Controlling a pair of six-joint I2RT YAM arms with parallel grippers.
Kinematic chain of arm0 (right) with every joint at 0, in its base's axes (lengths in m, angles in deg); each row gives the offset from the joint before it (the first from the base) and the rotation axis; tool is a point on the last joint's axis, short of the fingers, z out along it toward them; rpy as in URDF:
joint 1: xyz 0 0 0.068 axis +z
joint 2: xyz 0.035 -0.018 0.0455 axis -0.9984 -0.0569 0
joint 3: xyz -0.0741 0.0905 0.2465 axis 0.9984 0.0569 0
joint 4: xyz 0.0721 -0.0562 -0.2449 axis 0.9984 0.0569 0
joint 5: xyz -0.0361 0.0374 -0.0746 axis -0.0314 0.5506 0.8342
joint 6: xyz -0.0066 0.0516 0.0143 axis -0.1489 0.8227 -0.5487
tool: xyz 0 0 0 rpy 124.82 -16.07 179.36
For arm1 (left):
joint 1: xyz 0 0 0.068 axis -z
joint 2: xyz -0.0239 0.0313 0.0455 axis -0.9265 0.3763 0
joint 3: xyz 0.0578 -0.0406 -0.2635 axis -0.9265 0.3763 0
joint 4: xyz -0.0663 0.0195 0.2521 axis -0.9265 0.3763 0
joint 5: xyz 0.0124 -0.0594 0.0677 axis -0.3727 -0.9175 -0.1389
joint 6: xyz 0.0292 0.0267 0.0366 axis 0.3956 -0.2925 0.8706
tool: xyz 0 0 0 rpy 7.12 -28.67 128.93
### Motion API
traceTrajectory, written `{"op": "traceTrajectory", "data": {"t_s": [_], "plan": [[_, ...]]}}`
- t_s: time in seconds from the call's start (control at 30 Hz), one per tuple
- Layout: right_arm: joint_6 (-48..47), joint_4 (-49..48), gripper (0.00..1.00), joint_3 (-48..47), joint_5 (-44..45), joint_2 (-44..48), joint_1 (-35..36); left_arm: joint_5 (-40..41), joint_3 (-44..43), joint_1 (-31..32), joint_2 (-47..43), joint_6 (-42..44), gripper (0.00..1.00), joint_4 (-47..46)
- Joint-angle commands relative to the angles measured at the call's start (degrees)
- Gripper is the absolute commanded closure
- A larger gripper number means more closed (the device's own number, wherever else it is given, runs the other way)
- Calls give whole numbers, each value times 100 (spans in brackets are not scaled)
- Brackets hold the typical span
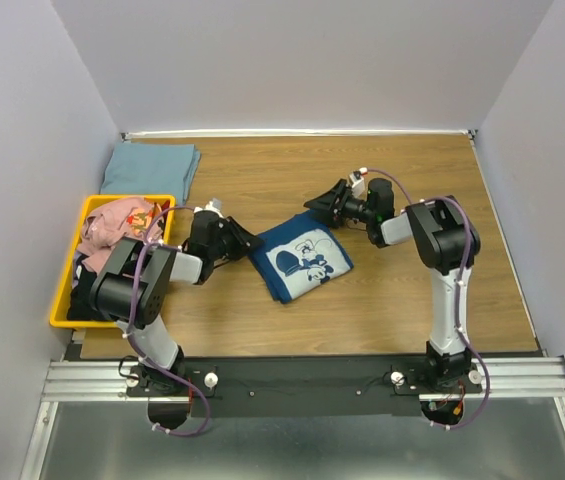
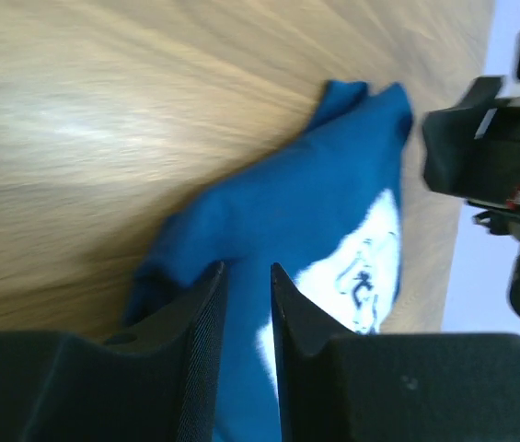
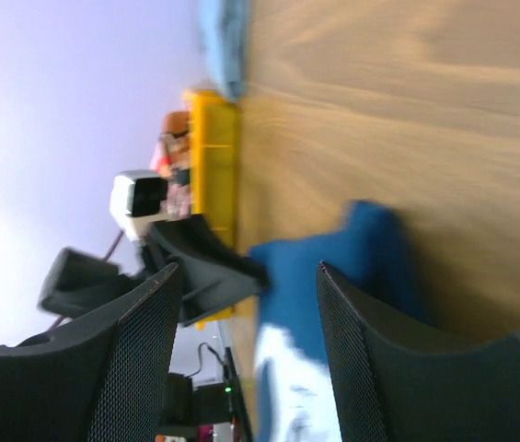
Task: Fold and stack the t-shirts
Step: Fold the tshirt
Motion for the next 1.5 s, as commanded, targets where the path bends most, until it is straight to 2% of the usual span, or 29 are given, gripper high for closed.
{"op": "traceTrajectory", "data": {"t_s": [0.0,0.17,0.37,0.6,0.67,0.8,0.83,0.87,0.97,1.1,1.2,1.3,1.37,1.47], "plan": [[-42,108,34,-241,225,-751,27,-92,157,-330,116,-67,68,9],[-138,143,34,-250,252,-1033,-52,-198,131,-594,222,47,69,53],[-489,669,34,-128,155,-94,-78,-356,-177,-726,-6,302,69,255],[-709,1205,33,479,225,1602,159,293,-537,-726,-1622,1189,59,1405],[-762,1531,33,723,252,2058,369,530,-598,-726,-2035,1661,53,1915],[-535,1514,31,1303,409,2586,958,1311,-713,-726,-3281,2400,40,2768],[-482,1453,31,1392,436,2623,1264,1435,-696,-726,-3494,2542,39,2978],[-420,1374,30,1471,515,2640,1415,1637,-669,-726,-3905,2657,39,3067],[-113,865,29,1797,560,2404,1899,1902,-564,-726,-4417,3035,39,3287],[554,-259,29,2017,402,1623,2276,2279,-327,-726,-5015,3229,38,3411],[1054,-778,29,2105,402,867,2382,2447,-151,-726,-5078,3229,39,3393],[1564,-1779,31,2123,296,102,2479,2465,-264,-726,-4964,3273,39,3402],[1663,-1817,31,2009,226,-110,2532,2517,-282,-735,-4911,3317,39,3393],[1541,-1581,32,1859,147,47,2629,2430,-326,-744,-4823,3317,39,3393]]}}
